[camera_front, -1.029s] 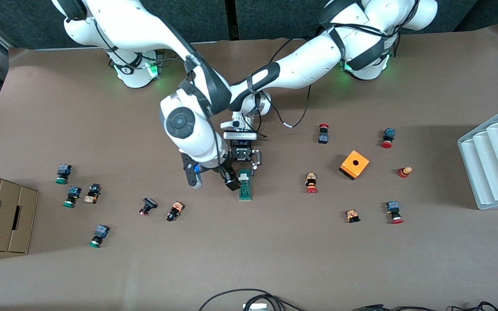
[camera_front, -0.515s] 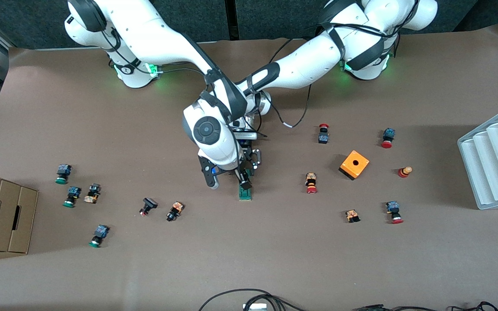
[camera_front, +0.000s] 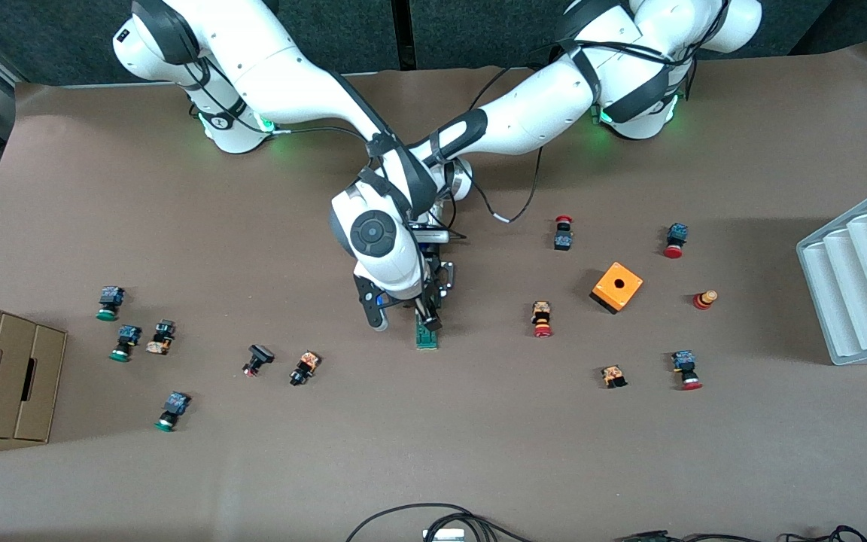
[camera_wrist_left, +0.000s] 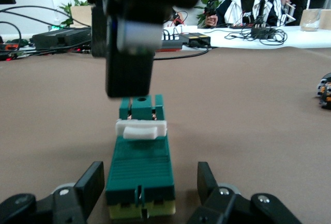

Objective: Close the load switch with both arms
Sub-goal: 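Grasp the white lever with the right gripper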

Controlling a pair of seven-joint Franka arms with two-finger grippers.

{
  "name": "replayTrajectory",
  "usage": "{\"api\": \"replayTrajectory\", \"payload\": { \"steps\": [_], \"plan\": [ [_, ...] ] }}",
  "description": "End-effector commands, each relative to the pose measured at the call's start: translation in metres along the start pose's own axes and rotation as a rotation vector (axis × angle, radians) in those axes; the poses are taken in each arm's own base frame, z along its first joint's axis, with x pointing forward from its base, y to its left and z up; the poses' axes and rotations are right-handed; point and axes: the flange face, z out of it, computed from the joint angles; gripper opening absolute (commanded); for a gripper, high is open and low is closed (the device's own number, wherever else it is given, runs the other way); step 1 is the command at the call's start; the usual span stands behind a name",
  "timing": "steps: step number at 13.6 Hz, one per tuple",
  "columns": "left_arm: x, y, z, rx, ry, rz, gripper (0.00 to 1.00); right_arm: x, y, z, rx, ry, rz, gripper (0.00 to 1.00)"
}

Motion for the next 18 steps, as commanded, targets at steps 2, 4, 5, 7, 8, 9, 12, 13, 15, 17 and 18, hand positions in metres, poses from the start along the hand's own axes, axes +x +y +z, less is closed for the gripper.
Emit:
{"api": "replayTrajectory", "payload": {
  "steps": [2,4,5,7,8,9,12,13,15,17,18],
  "plan": [
    [-0.002,0.0,-0.01,0.028,-0.011,-0.038,0.77,-0.005,0.014,0.015,0.016,0.006,0.006,0.75],
    [-0.003,0.0,-0.01,0.027,-0.012,-0.037,0.74,-0.004,0.013,0.014,0.016,0.007,0.006,0.71],
    [-0.003,0.0,-0.01,0.026,-0.011,-0.037,0.72,-0.003,0.013,0.015,0.02,0.01,0.007,0.67],
    [-0.003,0.0,-0.01,0.028,-0.011,-0.037,0.71,0.003,0.011,0.014,0.023,0.019,0.005,0.6],
    [-0.003,0.0,-0.01,0.028,-0.011,-0.037,0.71,0.004,0.01,0.014,0.025,0.022,0.002,0.59],
    [-0.002,0.0,-0.01,0.027,-0.01,-0.035,0.69,0.007,0.009,0.013,0.028,0.025,0.004,0.57],
    [-0.003,0.0,-0.01,0.027,-0.011,-0.033,0.61,0.008,0.008,0.014,0.037,0.026,0.004,0.52],
    [-0.004,0.0,-0.01,0.027,-0.012,-0.033,0.6,0.009,0.008,0.017,0.039,0.029,0.003,0.52],
    [-0.003,0.0,-0.01,0.026,-0.011,-0.031,0.57,0.009,0.009,0.022,0.037,0.032,0.002,0.52],
    [-0.003,0.0,-0.01,0.026,-0.011,-0.029,0.57,0.012,0.013,0.026,0.029,0.043,0.0,0.52],
    [-0.003,0.0,-0.01,0.026,-0.011,-0.029,0.56,0.015,0.017,0.03,0.021,0.052,-0.004,0.52]
  ]
}}
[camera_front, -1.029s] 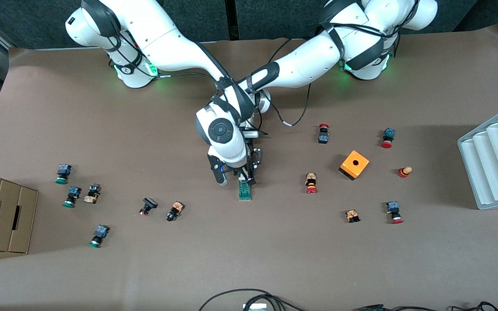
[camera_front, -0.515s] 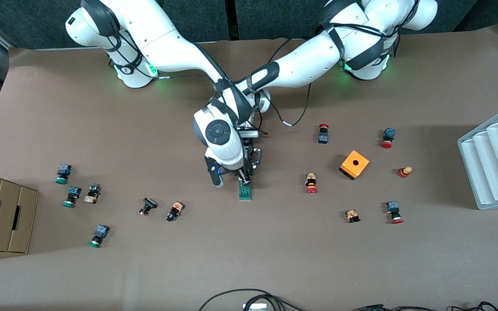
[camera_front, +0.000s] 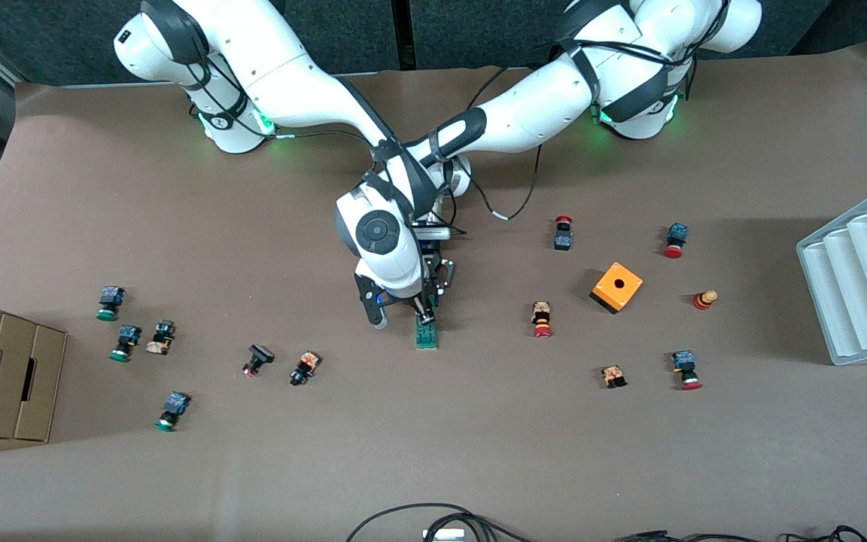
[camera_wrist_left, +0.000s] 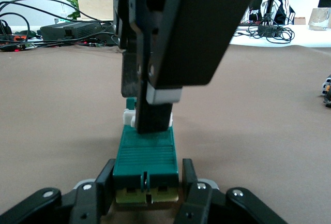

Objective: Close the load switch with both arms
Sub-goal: 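Grasp the white lever with the right gripper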

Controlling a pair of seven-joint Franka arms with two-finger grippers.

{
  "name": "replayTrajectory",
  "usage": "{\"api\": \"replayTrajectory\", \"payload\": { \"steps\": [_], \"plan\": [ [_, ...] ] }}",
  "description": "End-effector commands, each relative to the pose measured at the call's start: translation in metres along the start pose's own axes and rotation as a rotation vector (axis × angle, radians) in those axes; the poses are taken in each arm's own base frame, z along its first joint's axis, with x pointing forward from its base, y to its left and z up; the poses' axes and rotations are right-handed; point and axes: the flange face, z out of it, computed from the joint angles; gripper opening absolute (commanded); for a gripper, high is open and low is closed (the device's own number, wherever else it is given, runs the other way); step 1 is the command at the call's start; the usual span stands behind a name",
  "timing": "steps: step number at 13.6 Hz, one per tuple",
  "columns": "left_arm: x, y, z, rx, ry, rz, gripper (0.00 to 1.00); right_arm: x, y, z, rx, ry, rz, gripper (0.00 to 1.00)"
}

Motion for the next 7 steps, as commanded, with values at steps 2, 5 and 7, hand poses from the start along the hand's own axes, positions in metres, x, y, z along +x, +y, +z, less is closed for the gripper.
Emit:
{"api": "replayTrajectory", "payload": {
  "steps": [2,5,7],
  "plan": [
    [-0.0014,-0.001,-0.0039,0.011,0.004,-0.005,0.56,0.0021,0.0089,0.0086,0.025,0.016,-0.014,0.51],
    [-0.0008,-0.0006,-0.0036,0.011,0.005,-0.006,0.56,0.0035,0.0074,0.0069,0.028,0.013,-0.009,0.49],
    [-0.0008,-0.0006,-0.0036,0.011,0.005,-0.006,0.56,0.0017,0.0066,0.0055,0.033,0.011,-0.011,0.44]
  ]
}}
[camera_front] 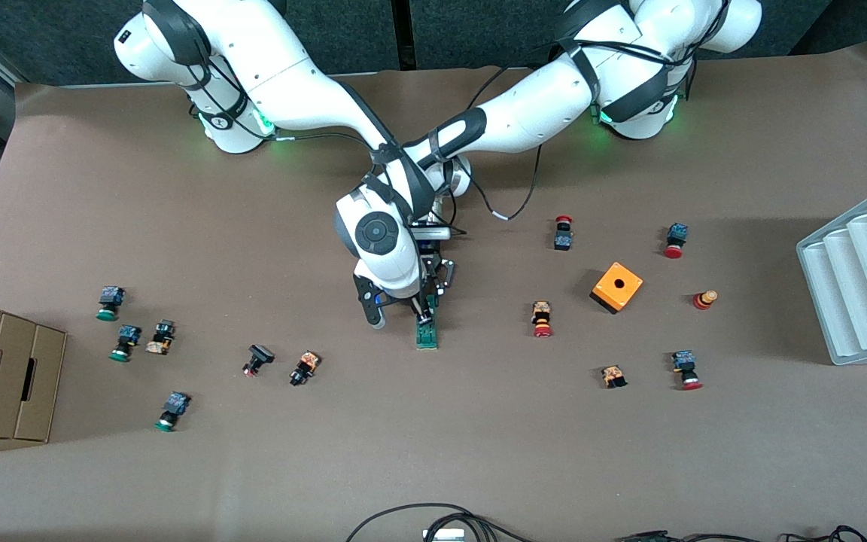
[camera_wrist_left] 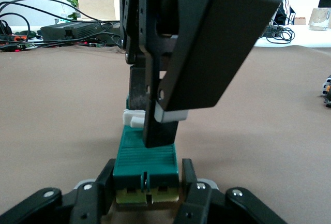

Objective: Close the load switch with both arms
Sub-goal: 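Grasp the white lever with the right gripper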

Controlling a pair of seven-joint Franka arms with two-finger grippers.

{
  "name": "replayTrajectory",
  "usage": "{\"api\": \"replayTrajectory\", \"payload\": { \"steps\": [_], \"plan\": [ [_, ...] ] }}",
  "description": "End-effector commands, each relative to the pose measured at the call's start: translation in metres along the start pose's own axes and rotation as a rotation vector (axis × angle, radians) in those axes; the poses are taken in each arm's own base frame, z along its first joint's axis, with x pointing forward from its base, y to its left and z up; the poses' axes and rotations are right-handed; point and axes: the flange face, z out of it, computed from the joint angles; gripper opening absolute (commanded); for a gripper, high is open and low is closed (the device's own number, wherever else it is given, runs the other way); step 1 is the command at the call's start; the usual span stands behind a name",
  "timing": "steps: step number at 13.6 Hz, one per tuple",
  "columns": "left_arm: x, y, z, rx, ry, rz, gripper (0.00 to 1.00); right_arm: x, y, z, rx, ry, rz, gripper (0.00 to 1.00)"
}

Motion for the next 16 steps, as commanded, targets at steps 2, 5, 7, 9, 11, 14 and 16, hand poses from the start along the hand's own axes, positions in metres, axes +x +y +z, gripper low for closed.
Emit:
{"api": "replayTrajectory", "payload": {
  "steps": [2,5,7,9,11,14,16],
  "plan": [
    [-0.001,-0.001,-0.004,0.011,0.005,-0.007,0.56,-0.002,0.003,-0.001,0.021,0.008,-0.013,0.38],
    [-0.001,0.0,-0.004,0.009,0.005,-0.005,0.56,-0.002,0.0,-0.005,0.028,0.004,-0.014,0.34],
    [-0.003,-0.001,-0.005,0.009,0.003,-0.002,0.56,0.002,-0.003,-0.007,0.031,0.006,-0.009,0.29],
    [-0.002,0.0,-0.004,0.011,0.002,-0.004,0.56,0.001,-0.009,-0.014,0.044,0.0,-0.003,0.29],
    [-0.001,0.001,-0.005,0.009,0.004,-0.004,0.56,0.003,-0.016,-0.021,0.055,-0.006,0.004,0.29],
    [0.001,0.001,-0.004,0.009,0.007,-0.005,0.56,0.002,-0.019,-0.023,0.059,-0.011,0.009,0.28],
    [0.0,0.001,-0.005,0.009,0.006,-0.005,0.56,0.0,-0.021,-0.026,0.058,-0.015,0.01,0.26]
  ]
}}
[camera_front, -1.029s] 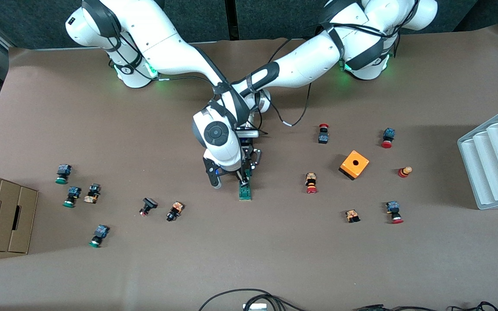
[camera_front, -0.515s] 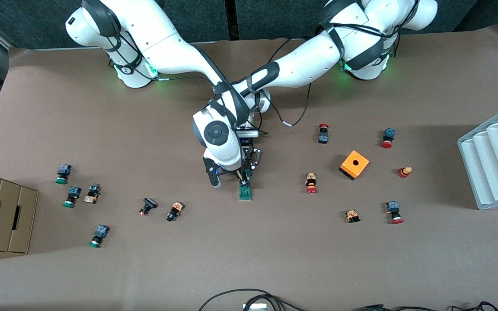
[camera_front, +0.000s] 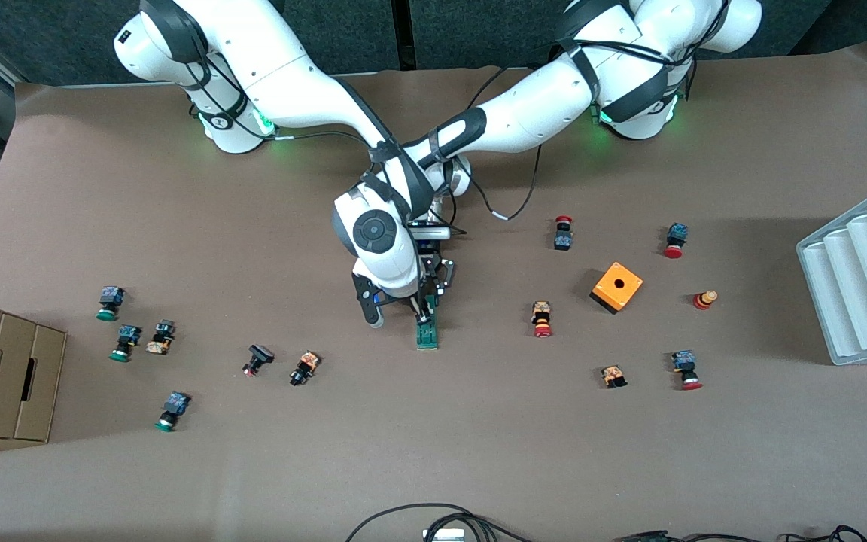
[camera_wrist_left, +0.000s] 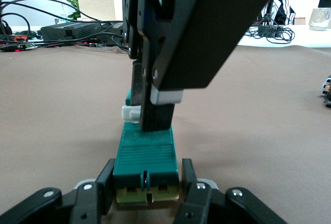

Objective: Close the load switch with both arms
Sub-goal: 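Swing the white lever up onto the switch pins with the right gripper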

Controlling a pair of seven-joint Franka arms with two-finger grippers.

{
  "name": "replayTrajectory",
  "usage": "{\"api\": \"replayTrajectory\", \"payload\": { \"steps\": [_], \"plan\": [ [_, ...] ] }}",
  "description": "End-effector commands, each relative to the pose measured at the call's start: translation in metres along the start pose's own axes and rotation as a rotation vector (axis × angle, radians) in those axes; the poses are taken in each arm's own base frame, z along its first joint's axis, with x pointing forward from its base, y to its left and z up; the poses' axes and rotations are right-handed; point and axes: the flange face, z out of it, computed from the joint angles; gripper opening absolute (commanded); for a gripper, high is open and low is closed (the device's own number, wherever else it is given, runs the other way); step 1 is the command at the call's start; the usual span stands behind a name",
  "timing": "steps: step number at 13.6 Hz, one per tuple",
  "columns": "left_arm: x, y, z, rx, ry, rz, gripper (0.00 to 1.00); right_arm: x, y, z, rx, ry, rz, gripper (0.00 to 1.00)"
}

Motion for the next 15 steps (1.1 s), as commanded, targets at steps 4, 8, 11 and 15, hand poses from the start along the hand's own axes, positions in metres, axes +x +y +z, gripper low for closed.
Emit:
{"api": "replayTrajectory", "payload": {
  "steps": [4,8,11,15],
  "plan": [
    [0.001,0.001,-0.004,0.009,0.006,-0.005,0.55,-0.001,-0.019,-0.017,0.056,-0.012,-0.004,0.21],
    [0.0,0.001,-0.005,0.008,0.005,-0.005,0.55,-0.001,-0.02,-0.016,0.056,-0.011,-0.003,0.16],
    [0.001,0.001,-0.004,0.009,0.006,-0.006,0.55,0.007,-0.027,-0.021,0.067,-0.015,0.012,0.15],
    [0.0,0.001,-0.005,0.008,0.005,-0.005,0.55,0.021,-0.032,-0.017,0.07,-0.015,0.034,0.15]
  ]
}}
